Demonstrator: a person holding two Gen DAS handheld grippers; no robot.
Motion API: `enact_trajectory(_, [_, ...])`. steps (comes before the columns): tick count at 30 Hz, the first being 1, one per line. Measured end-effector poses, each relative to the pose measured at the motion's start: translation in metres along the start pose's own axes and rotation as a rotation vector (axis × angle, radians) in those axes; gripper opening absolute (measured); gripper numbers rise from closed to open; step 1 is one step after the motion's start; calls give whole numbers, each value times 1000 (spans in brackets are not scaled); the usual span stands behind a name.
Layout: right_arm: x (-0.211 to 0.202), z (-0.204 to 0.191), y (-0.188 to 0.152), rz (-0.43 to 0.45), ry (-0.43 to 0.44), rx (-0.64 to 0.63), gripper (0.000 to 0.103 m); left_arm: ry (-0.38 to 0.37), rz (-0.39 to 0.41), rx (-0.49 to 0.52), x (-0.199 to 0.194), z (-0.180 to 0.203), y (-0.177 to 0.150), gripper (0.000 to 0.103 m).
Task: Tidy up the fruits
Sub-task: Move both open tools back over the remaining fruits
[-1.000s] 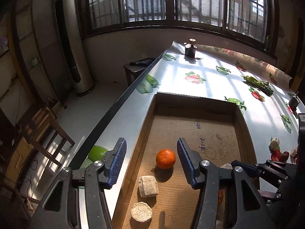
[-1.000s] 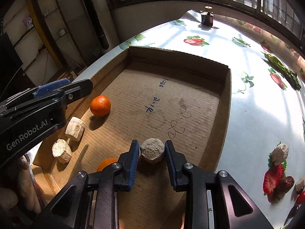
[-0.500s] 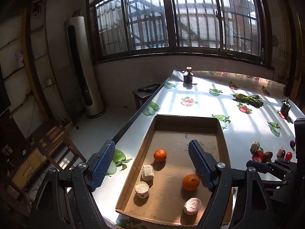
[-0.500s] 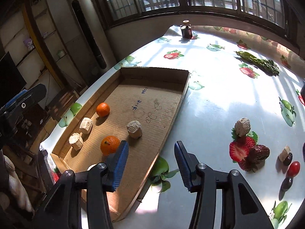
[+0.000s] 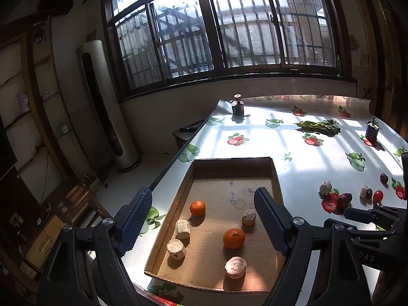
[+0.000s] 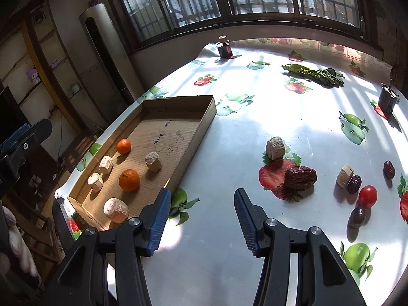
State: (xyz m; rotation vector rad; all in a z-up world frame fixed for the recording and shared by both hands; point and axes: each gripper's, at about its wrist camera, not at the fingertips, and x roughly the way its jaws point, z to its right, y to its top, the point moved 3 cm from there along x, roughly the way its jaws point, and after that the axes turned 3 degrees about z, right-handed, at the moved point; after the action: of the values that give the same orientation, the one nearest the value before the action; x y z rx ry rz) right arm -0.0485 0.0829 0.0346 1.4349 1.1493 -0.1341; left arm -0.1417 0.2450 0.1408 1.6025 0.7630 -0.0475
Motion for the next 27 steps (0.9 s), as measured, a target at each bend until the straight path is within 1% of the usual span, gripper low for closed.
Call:
enact_trajectory(4, [-7,23,-4,5,-22,31,57,-11,-5,24,1,12,-2,83])
enact_trajectory(7, [-13,45,-8,4,-44,59,57,-36,-30,36,6,20,-5,83])
enact_trajectory(10, [-25,77,-11,12,-96,86,57,-80,-67,29,17,27,-9,83])
enact_trajectory(13, [-43,119,-15,29,-164,140,57,-138,-109,18,30,37,-16,83])
enact_trajectory(17, [-69,179,-20,47,-269,231,57,-248,-179,32,47,70,-26,83])
enact_trajectory(20, [-82,209,-22,62,-300,294,57,-338,-208,55,54,103,-31,83])
enact_trajectory(23, [-83,218,-23,62,-296,306,57,-428,-218,82,62,137,-32,83])
enact_trajectory(27, [-61,198,-23,14,-244,247,57,-544,-239,120,78,181,-32,83])
